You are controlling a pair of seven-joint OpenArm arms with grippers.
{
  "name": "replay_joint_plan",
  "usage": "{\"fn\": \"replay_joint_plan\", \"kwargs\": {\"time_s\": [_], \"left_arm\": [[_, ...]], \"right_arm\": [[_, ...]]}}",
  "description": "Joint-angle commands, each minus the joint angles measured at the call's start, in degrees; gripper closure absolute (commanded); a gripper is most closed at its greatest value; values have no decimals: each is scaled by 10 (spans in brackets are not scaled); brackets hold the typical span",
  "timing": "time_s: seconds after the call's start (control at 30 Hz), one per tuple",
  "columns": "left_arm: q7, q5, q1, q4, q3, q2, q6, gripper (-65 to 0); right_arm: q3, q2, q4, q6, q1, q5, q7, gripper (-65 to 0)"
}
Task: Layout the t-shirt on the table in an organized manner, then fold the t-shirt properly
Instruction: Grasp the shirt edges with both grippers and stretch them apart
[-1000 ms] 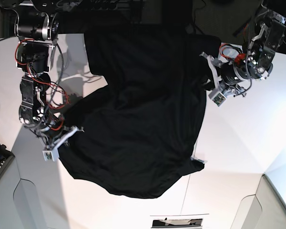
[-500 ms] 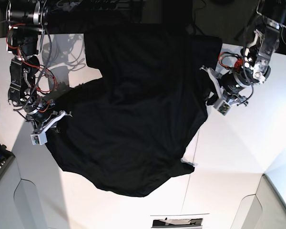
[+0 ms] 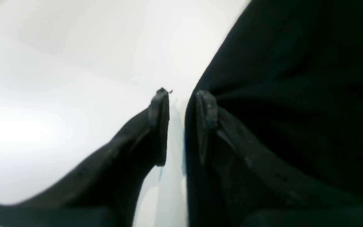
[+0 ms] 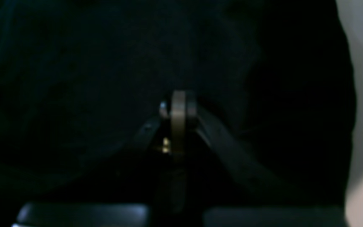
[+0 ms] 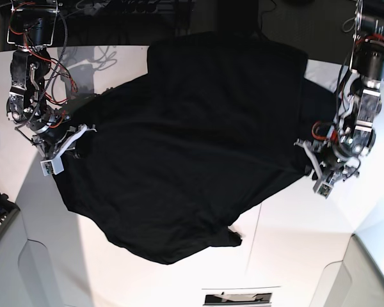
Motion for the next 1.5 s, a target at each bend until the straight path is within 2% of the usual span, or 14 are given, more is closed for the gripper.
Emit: {"fn": "replay_joint_plan", "kwargs": {"time_s": [0.0, 0.2, 0.43, 0.6, 0.67, 0.77, 0.97, 1.07, 1.13, 1.2, 1.33, 1.47], "left_arm": [[28, 13, -16, -13, 1, 0, 0, -180], [19, 13, -86, -63, 1, 35, 0, -180], [20, 12, -149, -100, 8, 74, 0, -179], [34, 0, -170, -100, 17, 73, -1, -179], [45, -24, -179, -87, 17, 61, -1, -179], [58, -76, -180, -24, 17, 24, -6, -179], [143, -182, -174, 111, 17, -60, -16, -177], [197, -262, -151, 152, 17, -93, -68, -103], [218, -304, -121, 172, 17, -111, -90, -39], [217, -314, -84, 184, 17, -129, -93, -17], [214, -314, -11, 188, 17, -161, -93, -13], [209, -311, 43, 188, 17, -184, -94, -13]], "right_arm": [[1, 8, 8, -1, 7, -1, -6, 0], [1, 7, 10, -1, 7, 49, -53, 0], [2, 4, 36, -18, -25, 52, -57, 0], [8, 1, 116, -20, -71, 57, -59, 0], [15, 2, 148, -20, -78, 58, -66, 0], [29, 1, 168, -20, -76, 59, -68, 0], [37, 2, 165, -20, -41, 61, -63, 0], [37, 1, 159, -20, -18, 57, -63, 0], [37, 2, 153, -20, -6, 50, -62, 0], [37, 2, 141, -20, 9, 44, -56, 0], [37, 2, 98, -20, 44, 20, -20, 0], [37, 2, 34, -19, 88, 0, -10, 0]]}}
